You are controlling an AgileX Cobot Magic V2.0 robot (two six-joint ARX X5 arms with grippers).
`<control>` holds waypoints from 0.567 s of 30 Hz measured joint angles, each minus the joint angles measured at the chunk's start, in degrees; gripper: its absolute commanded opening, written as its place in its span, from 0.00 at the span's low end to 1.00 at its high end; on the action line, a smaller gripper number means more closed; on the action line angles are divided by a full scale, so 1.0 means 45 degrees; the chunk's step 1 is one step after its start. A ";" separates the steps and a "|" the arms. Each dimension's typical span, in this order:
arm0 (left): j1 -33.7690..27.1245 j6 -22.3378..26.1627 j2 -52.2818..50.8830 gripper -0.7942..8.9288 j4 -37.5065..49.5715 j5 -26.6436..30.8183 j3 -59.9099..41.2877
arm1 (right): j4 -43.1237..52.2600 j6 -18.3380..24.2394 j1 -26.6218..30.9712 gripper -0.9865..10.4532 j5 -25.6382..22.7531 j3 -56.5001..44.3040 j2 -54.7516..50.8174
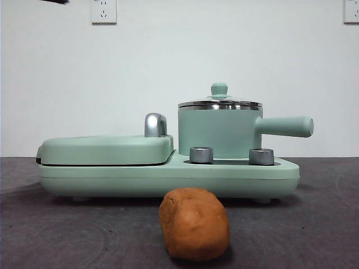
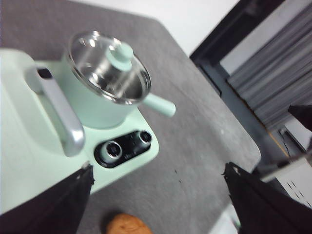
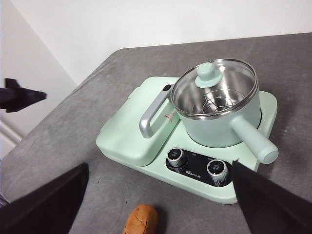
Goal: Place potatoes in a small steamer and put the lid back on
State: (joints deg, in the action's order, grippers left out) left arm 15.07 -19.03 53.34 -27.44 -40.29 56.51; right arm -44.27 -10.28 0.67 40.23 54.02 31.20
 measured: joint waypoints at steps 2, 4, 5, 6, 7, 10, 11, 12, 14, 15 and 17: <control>0.0389 0.0136 0.0850 0.53 -0.0199 0.0073 0.0612 | 0.0000 0.0000 0.0000 0.50 0.0000 0.0000 0.0000; 0.0850 0.0350 0.1642 0.53 -0.0223 0.0549 0.1200 | -0.0005 0.0000 0.0000 0.50 0.0000 0.0000 0.0000; 0.1137 0.0466 0.2079 0.53 -0.0223 0.0850 0.1549 | 0.0000 0.0000 0.0000 0.50 0.0000 0.0000 0.0000; 0.1379 0.0602 0.2438 0.53 -0.0243 0.1195 0.1841 | 0.0000 0.0000 0.0000 0.50 0.0000 0.0000 0.0000; 0.1695 0.0763 0.2871 0.53 -0.0311 0.1632 0.2225 | 0.0000 0.0000 0.0000 0.50 0.0000 0.0000 0.0000; 0.2560 0.1331 0.4206 0.53 -0.0831 0.2929 0.3560 | 0.0000 0.0000 0.0000 0.50 0.0000 0.0000 0.0000; 0.2851 0.1511 0.4687 0.53 -0.1103 0.3449 0.4075 | 0.0000 0.0000 0.0000 0.50 0.0000 0.0000 0.0000; 0.3099 0.1719 0.5124 0.53 -0.1379 0.3910 0.4556 | 0.0000 0.0000 0.0000 0.50 0.0000 0.0000 0.0000; 0.3667 0.2152 0.6101 0.53 -0.1885 0.4770 0.5600 | -0.0005 0.0000 0.0000 0.50 0.0000 0.0000 0.0000; 0.3915 0.2356 0.6513 0.53 -0.2045 0.5076 0.6023 | -0.0005 0.0000 0.0000 0.50 0.0000 0.0000 0.0000; 0.4454 0.2773 0.7436 0.53 -0.2293 0.5678 0.6921 | -0.0005 0.0000 0.0000 0.50 0.0000 0.0000 0.0000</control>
State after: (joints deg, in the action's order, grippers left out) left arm 35.11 -6.55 86.80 -37.76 -14.74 87.66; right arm -44.29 -10.28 0.67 40.23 54.02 31.20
